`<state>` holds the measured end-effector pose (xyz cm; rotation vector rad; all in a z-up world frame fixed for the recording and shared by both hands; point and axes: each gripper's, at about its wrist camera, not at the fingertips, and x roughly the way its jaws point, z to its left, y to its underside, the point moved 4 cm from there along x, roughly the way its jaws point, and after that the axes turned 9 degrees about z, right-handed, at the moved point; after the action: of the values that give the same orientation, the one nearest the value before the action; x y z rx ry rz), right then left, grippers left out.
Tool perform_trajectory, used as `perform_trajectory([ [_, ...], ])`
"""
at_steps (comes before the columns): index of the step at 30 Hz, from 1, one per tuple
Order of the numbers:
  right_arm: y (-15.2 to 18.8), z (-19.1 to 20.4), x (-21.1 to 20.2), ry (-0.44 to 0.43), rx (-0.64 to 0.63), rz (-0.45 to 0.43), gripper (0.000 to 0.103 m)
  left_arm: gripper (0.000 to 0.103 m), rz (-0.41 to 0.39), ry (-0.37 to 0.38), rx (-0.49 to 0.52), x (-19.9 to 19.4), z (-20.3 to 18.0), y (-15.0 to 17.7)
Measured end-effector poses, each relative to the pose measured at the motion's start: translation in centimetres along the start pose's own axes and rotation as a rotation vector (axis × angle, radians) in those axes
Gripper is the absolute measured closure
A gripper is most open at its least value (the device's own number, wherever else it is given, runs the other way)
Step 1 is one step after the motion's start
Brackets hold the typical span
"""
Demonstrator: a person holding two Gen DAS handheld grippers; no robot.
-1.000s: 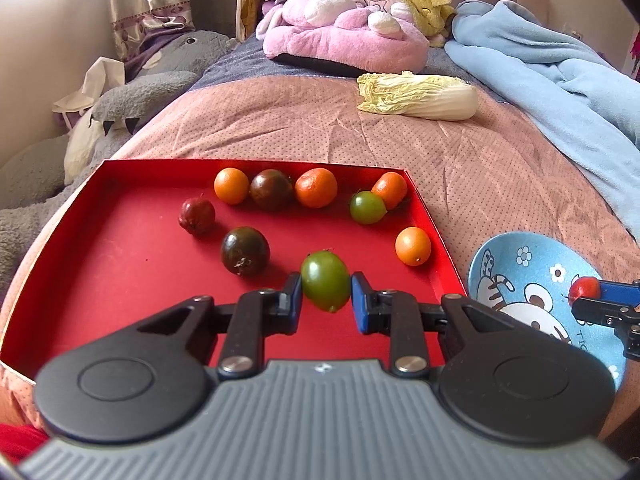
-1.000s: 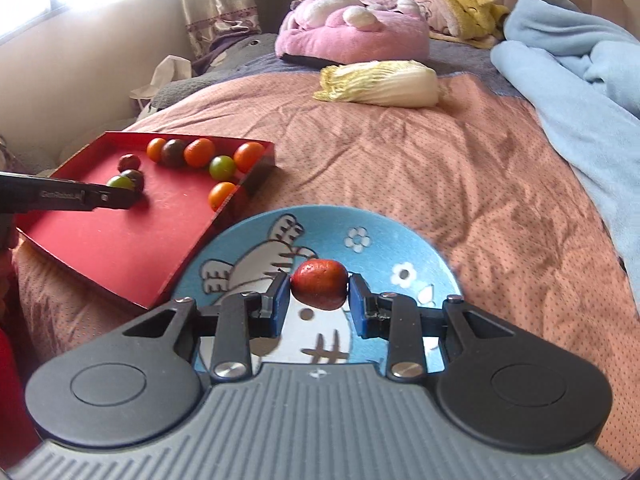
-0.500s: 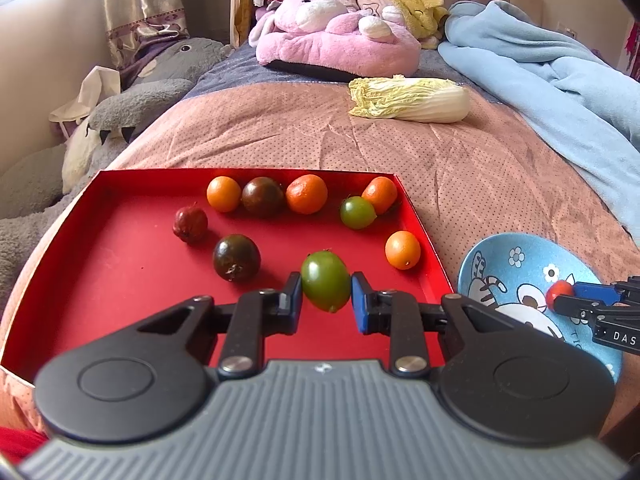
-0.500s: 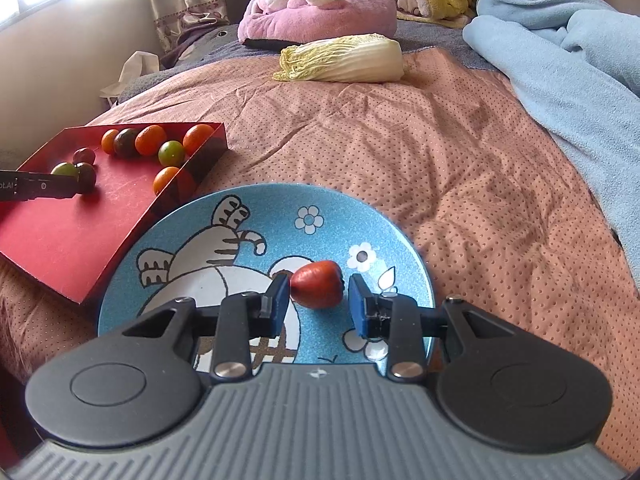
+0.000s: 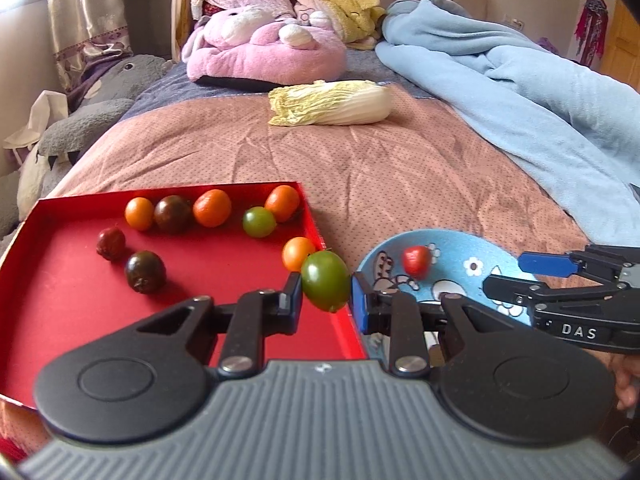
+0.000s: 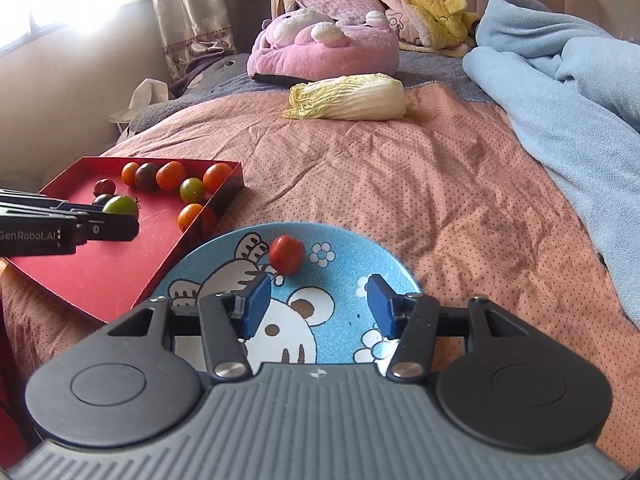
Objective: Organize fruits
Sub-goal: 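Lower the green tomato onto the blue plate and open the left gripper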
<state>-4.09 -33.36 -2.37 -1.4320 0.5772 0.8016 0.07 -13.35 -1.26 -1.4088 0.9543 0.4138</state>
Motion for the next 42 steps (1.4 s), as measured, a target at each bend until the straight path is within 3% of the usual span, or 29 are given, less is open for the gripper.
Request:
perform_trajectory([
  [6, -0.4, -0.7, -1.1, 0.035, 0.019, -0.040, 0.042, 0.074, 0.036, 0.076, 0.051, 0.8, -4.0, 0.7],
  [15, -1.1, -1.3, -2.2, 0.049, 0.038, -0.075, 0.036, 0.074, 0.105, 0.088, 0.128, 3.2, -7.0, 2.4],
  [33, -1.2, -0.4, -1.8, 0.010, 0.032, -0.068, 0.036, 0.072, 0.140, 0.070, 0.149, 4.3, -7.8, 2.8],
  [35, -1.3, -0.4, -2.0, 0.009, 0.029, -0.070, 0.036, 0.066, 0.136, 0.062, 0.138, 4.1, -7.8, 2.7],
  [38, -1.4, -0.3, -2.2, 0.011, 0.026, -0.076, 0.035, 0.049, 0.122, 0.051, 0.129, 3.7, -7.7, 2.5],
  [42, -1.5, -0.2, -2.6, 0.015, 0.024, -0.079, 0.035, 0.047, 0.106, 0.056, 0.118, 3.0, -7.5, 2.3],
])
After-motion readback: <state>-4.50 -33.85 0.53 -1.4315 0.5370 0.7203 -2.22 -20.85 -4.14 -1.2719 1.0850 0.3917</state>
